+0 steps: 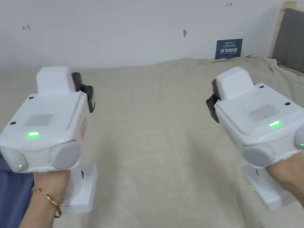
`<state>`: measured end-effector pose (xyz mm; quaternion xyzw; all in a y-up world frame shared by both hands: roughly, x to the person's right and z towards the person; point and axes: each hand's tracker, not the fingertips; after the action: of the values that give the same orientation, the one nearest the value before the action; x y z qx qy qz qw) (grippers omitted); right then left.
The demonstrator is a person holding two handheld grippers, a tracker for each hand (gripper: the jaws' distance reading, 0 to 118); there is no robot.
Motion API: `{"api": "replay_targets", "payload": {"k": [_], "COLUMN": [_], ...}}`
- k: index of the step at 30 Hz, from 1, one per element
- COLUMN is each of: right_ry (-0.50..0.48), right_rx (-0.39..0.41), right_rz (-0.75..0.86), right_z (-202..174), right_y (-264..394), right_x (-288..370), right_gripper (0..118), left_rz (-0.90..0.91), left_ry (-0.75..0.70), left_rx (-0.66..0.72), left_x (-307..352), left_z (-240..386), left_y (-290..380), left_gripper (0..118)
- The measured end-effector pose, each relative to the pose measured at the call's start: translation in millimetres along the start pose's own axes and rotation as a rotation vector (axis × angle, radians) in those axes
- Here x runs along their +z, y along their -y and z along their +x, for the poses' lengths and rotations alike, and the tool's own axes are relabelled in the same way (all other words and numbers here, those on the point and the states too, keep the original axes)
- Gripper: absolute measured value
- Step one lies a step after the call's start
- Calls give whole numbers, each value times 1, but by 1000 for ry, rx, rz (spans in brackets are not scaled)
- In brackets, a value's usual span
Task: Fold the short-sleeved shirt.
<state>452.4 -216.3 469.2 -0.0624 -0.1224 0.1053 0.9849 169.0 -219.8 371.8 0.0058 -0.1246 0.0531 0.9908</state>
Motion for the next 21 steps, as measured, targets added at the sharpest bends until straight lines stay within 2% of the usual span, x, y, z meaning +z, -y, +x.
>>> {"api": "replay_targets", "payload": {"k": [2,3,4,6,8,11,21], "right_ry": [48,81,108,156,145,130,112], "right_rx": [-238,-305,-322,-223,-168,-161,-160], "right_rz": [-15,-29,-40,-54,-78,-121,-121], "right_z": [16,23,26,25,17,16,11], "right_y": [9,17,26,44,57,74,80], "right_x": [3,3,2,6,12,17,20], "right_gripper": [0,0,0,0,0,0,0], "left_rz": [-11,-34,-45,-84,-124,-177,-171], "left_ry": [-49,-52,-43,-49,-44,-38,-28], "left_rx": [1,1,2,-26,-74,-149,-178], "left_x": [3,6,9,21,26,31,36], "left_z": [-4,-5,-7,1,4,10,15], "left_y": [16,26,34,54,71,93,96], "left_gripper": [0,0,0,0,0,0,0]}}
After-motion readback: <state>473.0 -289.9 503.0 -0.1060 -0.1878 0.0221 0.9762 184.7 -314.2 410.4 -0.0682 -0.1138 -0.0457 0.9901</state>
